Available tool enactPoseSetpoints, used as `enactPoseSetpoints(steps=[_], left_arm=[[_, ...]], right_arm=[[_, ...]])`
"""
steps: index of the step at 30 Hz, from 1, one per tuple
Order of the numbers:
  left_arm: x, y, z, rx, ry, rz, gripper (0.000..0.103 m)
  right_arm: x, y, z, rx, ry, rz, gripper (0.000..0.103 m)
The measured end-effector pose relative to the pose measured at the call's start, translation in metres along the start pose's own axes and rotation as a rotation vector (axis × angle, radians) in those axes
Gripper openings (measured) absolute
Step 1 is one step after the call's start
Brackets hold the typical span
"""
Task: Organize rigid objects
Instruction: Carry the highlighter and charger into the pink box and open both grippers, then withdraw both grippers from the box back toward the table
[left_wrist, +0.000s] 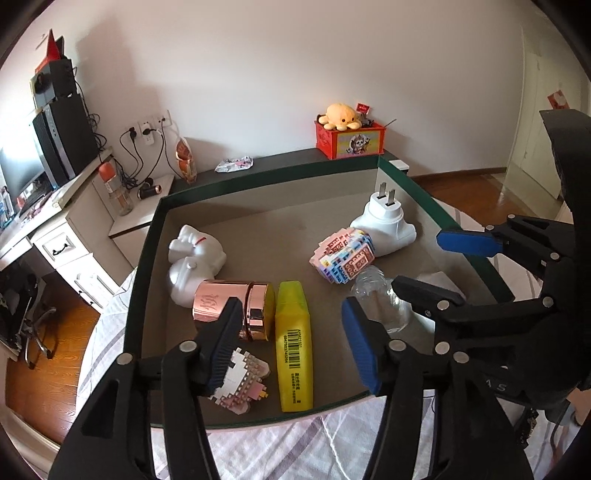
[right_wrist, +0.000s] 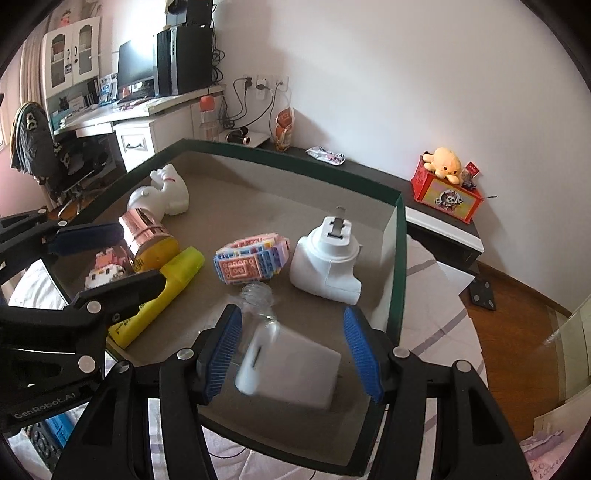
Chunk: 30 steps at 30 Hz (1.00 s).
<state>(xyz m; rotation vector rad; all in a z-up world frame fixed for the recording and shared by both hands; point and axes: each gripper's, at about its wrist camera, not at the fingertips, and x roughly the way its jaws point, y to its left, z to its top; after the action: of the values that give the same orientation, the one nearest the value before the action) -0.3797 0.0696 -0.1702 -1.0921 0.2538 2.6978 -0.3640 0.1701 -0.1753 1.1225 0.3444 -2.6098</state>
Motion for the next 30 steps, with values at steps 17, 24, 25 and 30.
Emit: enactPoseSetpoints(steps=[17, 24, 25, 30], left_arm=[[-0.069, 0.009, -0.014, -0.024, -0.087, 0.004, 0.103], [-0.128, 0.009, -0.043, -0.021, -0.163, 0.038, 0.103], [-0.134, 0.009, -0.046, -0.023, -0.172, 0.040, 0.103], [-0.179, 0.004, -0.073, -0.048, -0.254, 0.075, 0.103]], right_arm=[[-0.060, 0.004, -0.008, 0.034, -0.096, -0.044, 0.084], [-0.116, 0.012, -0.032, 0.049, -0.166, -0.017, 0.103], [-0.127, 0.013, -0.036, 0.050, -0.182, -0.026, 0.103], [-0.174, 0.023, -0.061, 0.072, -0.249, -0.032, 0.103]])
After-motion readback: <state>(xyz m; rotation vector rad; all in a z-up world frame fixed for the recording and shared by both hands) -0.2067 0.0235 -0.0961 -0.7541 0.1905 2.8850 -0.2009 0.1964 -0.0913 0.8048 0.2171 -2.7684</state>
